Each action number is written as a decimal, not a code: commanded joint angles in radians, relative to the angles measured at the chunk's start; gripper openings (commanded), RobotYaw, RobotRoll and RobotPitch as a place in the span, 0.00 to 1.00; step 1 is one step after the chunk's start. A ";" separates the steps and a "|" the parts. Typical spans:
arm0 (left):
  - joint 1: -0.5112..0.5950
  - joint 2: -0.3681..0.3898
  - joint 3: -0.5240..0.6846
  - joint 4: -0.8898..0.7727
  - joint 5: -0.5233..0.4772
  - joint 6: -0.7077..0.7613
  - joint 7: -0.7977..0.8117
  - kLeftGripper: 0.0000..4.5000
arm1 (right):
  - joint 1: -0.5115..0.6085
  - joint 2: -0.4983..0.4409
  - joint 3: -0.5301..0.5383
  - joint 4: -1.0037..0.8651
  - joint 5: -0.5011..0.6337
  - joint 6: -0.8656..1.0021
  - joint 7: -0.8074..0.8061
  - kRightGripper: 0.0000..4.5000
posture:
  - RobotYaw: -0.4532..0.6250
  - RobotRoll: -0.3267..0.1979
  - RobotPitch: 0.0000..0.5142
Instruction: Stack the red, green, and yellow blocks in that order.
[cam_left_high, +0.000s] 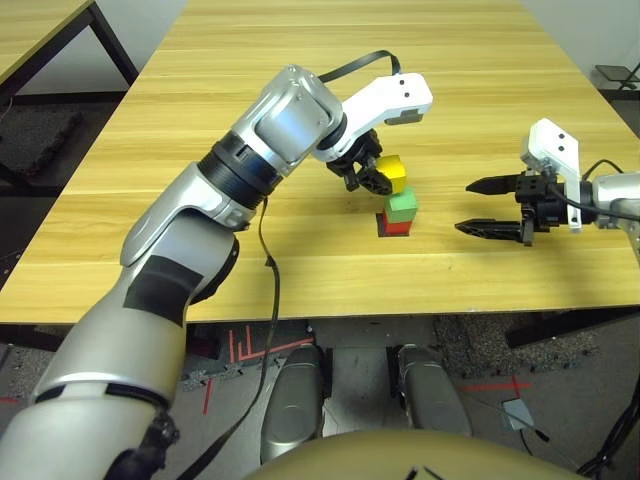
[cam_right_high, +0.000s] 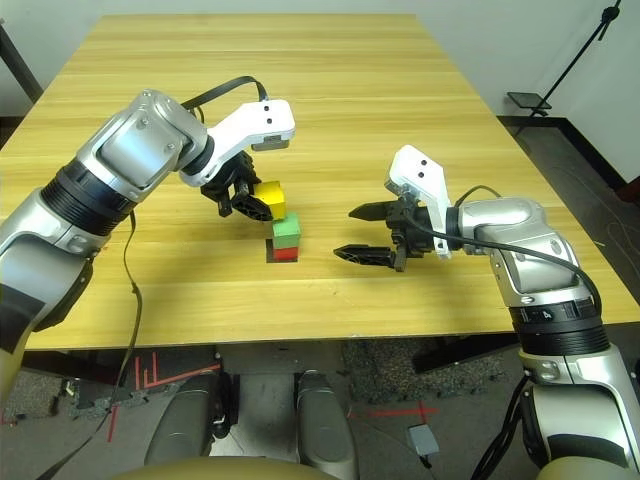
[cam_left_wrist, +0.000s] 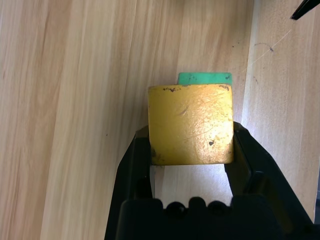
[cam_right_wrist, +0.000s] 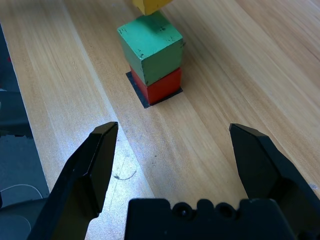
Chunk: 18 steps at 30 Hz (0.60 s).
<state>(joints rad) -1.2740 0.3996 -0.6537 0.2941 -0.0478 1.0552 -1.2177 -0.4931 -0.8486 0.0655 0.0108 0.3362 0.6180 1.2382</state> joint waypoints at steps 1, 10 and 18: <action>0.001 -0.016 -0.008 -0.030 -0.006 0.027 0.013 0.46 | 0.008 -0.004 -0.005 -0.016 0.014 0.004 -0.002 1.00 | 0.46 0.70 0.16; 0.011 -0.050 -0.009 -0.037 -0.022 0.049 0.038 0.46 | -0.001 -0.003 0.001 -0.008 0.011 0.003 0.002 1.00 | 0.46 0.71 0.17; 0.008 -0.075 -0.007 0.038 -0.017 -0.002 0.052 0.46 | 0.015 -0.002 -0.005 -0.021 0.017 0.009 -0.005 1.00 | 0.45 0.71 0.18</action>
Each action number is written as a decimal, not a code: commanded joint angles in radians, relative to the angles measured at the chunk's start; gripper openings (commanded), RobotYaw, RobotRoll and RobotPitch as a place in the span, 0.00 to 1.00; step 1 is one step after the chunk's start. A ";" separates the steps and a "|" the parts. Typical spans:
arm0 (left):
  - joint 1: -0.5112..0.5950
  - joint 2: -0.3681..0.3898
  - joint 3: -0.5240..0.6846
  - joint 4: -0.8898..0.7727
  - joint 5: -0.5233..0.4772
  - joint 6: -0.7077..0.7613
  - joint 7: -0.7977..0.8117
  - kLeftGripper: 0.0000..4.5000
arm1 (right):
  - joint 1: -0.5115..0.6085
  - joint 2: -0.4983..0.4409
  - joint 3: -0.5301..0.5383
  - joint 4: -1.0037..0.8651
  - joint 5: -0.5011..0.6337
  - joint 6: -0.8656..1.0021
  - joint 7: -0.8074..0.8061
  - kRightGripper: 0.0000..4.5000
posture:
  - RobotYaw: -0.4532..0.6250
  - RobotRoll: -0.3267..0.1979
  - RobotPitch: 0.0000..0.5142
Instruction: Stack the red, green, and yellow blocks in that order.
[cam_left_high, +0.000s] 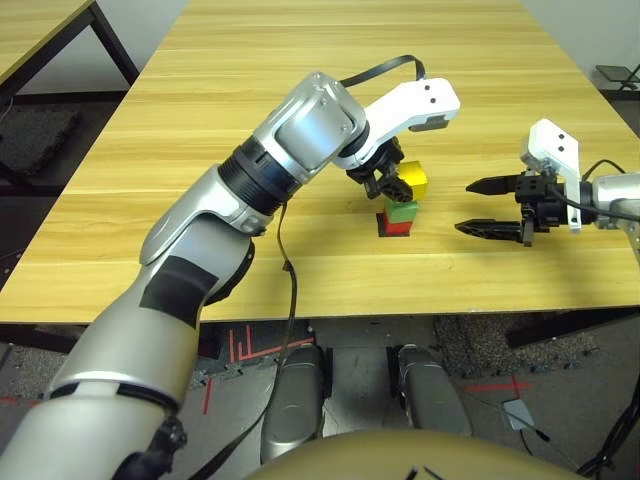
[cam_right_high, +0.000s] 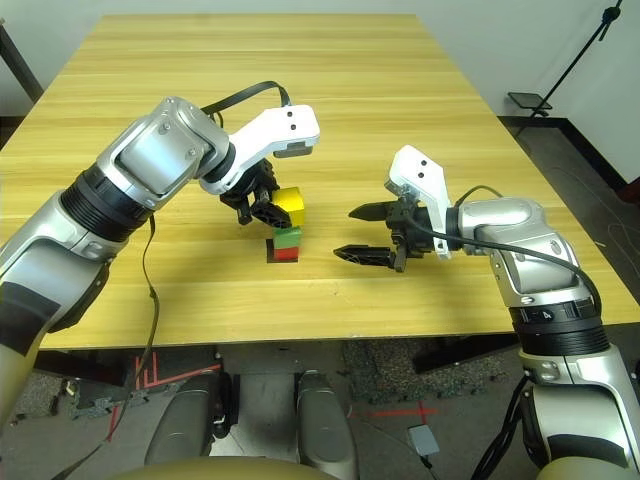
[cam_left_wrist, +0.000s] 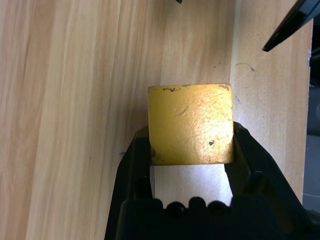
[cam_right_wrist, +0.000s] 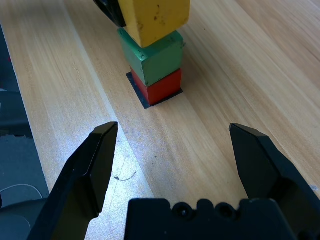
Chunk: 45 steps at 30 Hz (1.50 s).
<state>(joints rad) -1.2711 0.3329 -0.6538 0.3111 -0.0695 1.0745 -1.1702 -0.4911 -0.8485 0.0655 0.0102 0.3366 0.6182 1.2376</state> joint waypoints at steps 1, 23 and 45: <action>0.006 -0.011 -0.006 0.028 0.006 -0.026 0.007 0.46 | 0.014 -0.002 -0.006 -0.021 0.017 0.009 -0.005 1.00 | 0.45 0.71 0.18; 0.051 0.006 -0.010 -0.039 -0.008 -0.025 0.003 0.46 | 0.013 -0.006 -0.006 -0.022 0.017 0.016 -0.003 1.00 | 0.46 0.70 0.19; 0.087 -0.004 0.021 -0.006 -0.001 -0.096 0.024 0.67 | 0.005 -0.005 -0.006 -0.014 0.018 0.021 0.000 1.00 | 0.47 0.68 0.20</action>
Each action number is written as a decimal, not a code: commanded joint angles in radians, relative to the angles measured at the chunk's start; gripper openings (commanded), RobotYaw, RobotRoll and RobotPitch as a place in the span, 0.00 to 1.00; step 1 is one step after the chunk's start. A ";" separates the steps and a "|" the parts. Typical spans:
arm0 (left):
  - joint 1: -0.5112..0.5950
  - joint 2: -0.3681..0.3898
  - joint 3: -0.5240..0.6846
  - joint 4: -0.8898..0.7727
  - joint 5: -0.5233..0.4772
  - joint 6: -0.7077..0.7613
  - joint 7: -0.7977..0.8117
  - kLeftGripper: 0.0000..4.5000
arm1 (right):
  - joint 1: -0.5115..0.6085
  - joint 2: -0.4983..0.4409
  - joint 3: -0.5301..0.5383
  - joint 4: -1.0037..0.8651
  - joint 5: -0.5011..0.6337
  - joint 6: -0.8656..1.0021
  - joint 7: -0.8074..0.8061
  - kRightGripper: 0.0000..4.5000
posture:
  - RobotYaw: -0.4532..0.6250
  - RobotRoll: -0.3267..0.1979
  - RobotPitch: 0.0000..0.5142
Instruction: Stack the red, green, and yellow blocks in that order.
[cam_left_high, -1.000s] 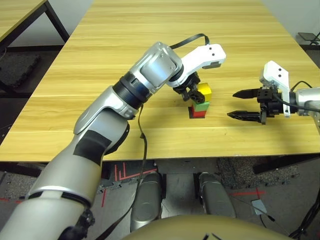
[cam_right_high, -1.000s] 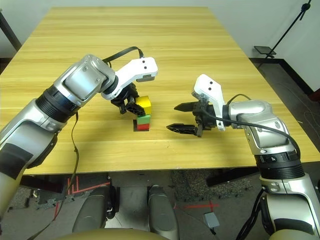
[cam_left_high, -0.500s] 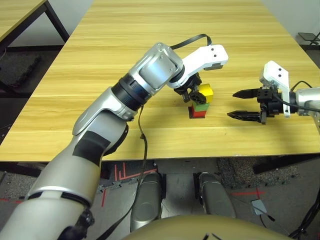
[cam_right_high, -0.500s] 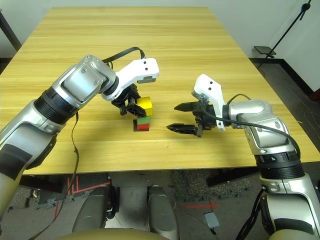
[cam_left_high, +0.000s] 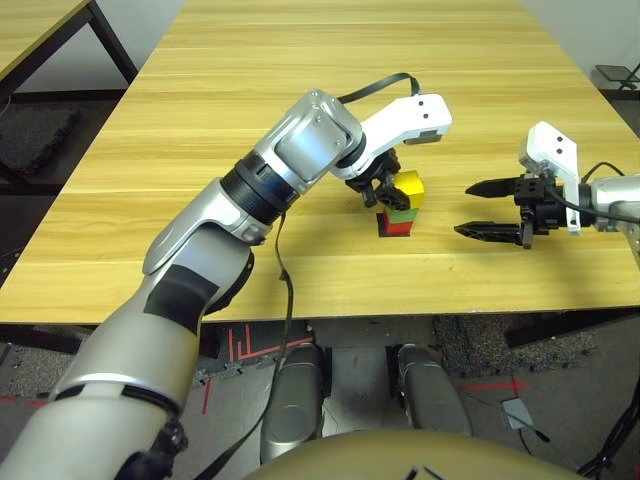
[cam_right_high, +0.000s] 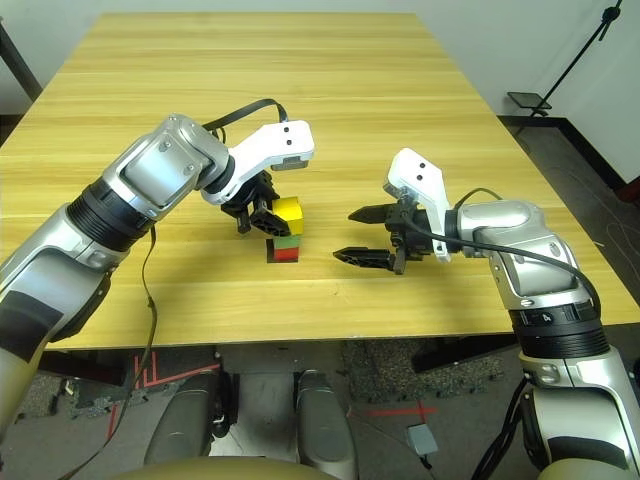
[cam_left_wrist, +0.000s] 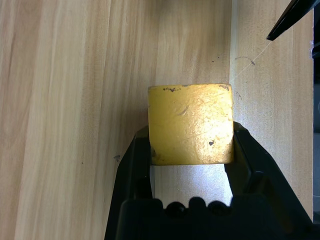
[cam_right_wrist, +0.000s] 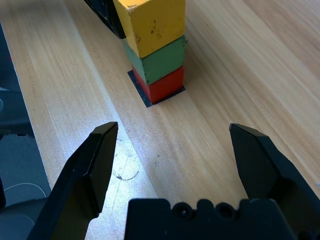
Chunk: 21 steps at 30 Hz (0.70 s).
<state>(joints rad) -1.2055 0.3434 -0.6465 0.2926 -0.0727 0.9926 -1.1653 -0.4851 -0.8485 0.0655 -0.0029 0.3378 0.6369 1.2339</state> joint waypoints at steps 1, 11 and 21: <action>0.023 -0.014 0.023 0.004 -0.003 -0.013 0.022 0.74 | -0.001 -0.006 -0.007 0.002 0.017 0.000 0.006 1.00 | 0.48 0.67 0.19; 0.057 -0.077 0.501 -0.329 -0.210 0.337 0.227 1.00 | -0.038 -0.040 -0.107 0.112 0.067 -0.037 0.059 1.00 | 0.51 0.60 0.19; 0.638 -0.017 0.978 -0.559 -0.073 -0.128 0.624 1.00 | -0.109 0.111 -0.438 0.671 0.025 -0.386 -0.448 1.00 | 0.54 0.44 0.19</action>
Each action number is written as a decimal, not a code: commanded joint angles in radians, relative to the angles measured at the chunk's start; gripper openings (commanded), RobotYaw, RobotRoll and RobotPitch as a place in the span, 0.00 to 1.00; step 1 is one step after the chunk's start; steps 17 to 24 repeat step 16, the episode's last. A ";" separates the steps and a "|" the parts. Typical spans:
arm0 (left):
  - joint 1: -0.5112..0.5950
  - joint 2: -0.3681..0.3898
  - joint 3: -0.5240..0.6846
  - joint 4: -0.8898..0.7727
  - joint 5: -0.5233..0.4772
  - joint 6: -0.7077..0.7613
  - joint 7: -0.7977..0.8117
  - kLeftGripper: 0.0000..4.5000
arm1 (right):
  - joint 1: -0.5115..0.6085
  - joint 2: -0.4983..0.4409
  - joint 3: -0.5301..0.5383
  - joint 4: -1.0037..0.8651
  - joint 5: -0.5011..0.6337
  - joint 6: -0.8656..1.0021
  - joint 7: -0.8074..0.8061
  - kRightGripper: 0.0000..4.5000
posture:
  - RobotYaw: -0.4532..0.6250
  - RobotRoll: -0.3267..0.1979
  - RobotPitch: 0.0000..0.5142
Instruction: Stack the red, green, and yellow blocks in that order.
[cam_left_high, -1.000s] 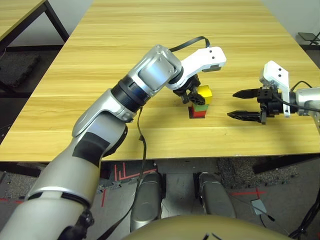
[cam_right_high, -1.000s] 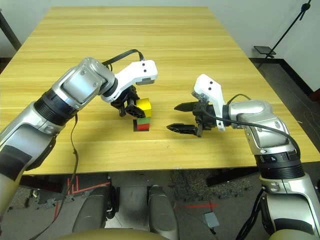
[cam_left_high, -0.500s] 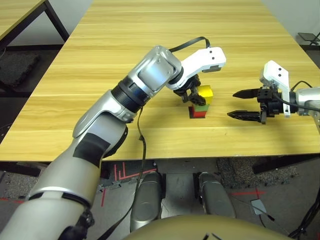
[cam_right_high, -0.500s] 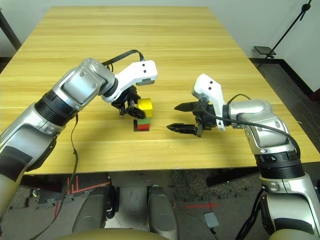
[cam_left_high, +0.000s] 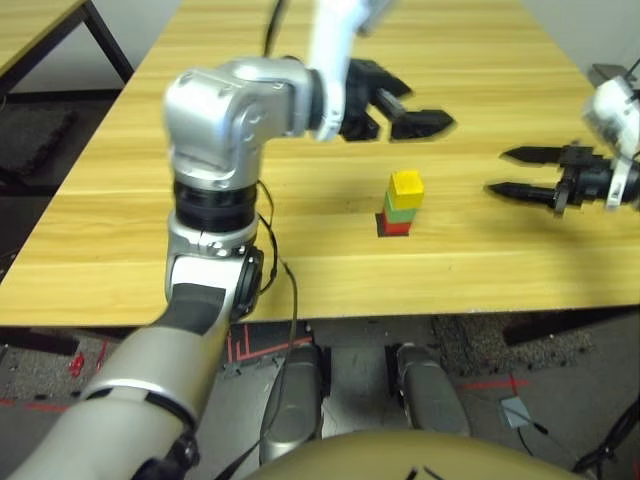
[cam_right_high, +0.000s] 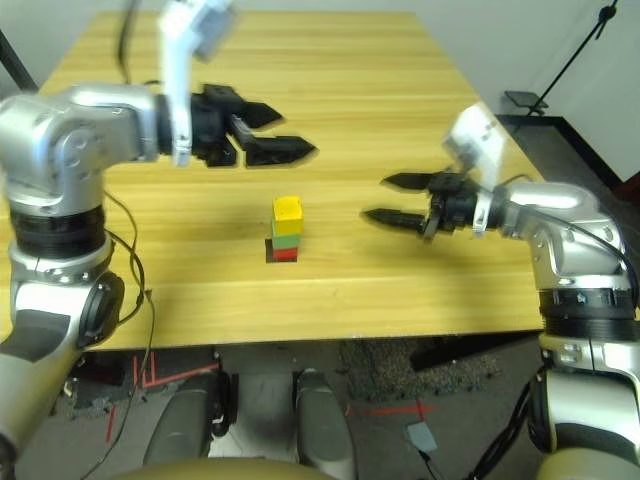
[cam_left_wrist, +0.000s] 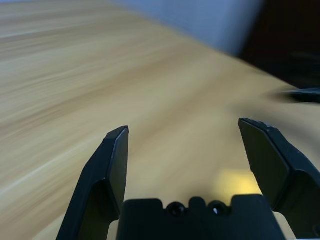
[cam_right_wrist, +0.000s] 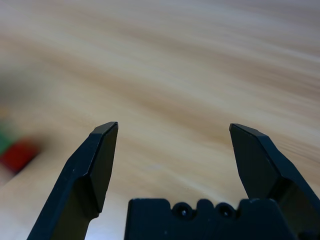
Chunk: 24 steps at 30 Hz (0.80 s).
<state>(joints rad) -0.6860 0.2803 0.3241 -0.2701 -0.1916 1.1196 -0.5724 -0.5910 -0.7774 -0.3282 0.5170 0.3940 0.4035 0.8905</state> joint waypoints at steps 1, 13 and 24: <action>0.156 0.045 0.021 0.017 0.049 -0.330 0.051 1.00 | -0.007 0.043 -0.044 0.202 -0.048 -0.209 -0.125 1.00 | 0.54 0.44 0.18; 0.432 -0.118 0.059 0.108 0.100 -0.812 0.405 1.00 | -0.093 0.059 -0.084 0.637 -0.096 -0.577 -0.289 1.00 | 0.50 0.41 0.24; 0.454 -0.123 0.050 0.127 0.095 -0.846 0.435 1.00 | -0.097 0.053 -0.084 0.660 -0.100 -0.591 -0.291 1.00 | 0.49 0.40 0.23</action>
